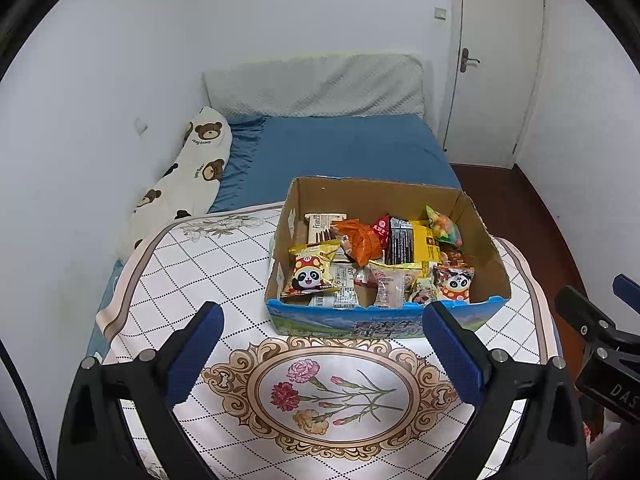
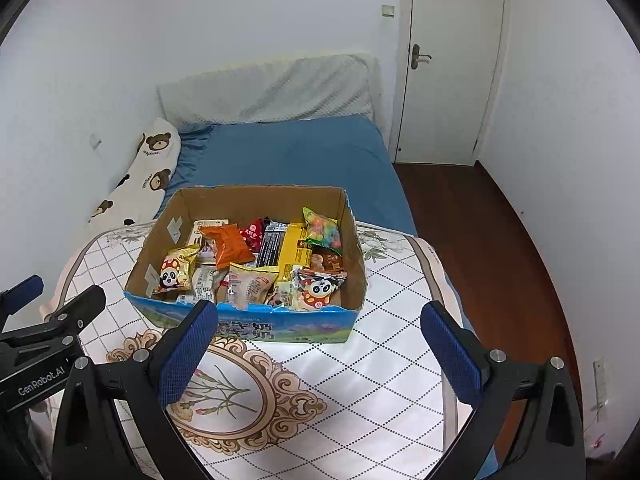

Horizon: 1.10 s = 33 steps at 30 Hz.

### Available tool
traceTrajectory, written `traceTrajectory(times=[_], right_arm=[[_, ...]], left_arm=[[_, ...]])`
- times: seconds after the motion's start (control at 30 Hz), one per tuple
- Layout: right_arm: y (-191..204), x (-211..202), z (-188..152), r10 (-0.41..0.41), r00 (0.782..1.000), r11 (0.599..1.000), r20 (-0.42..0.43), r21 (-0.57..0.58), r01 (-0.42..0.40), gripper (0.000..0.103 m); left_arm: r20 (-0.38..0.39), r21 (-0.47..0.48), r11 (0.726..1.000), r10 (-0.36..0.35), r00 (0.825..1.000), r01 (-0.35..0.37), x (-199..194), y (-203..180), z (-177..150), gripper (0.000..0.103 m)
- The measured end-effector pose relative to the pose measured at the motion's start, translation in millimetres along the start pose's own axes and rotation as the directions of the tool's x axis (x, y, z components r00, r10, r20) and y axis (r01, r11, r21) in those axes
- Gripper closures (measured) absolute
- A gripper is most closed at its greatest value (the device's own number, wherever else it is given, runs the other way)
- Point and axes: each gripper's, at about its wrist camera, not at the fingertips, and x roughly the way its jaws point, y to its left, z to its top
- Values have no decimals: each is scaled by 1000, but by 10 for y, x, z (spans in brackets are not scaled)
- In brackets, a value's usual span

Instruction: Organize snacks

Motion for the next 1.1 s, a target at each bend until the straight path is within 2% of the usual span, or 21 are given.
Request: traceTrajectory(times=[1.1], right_arm=[[-3, -68, -9, -3, 1000, 1000, 7, -3, 3, 0]], left_arm=[[4, 11, 1000, -10, 1000, 10, -126, -54, 0, 1]])
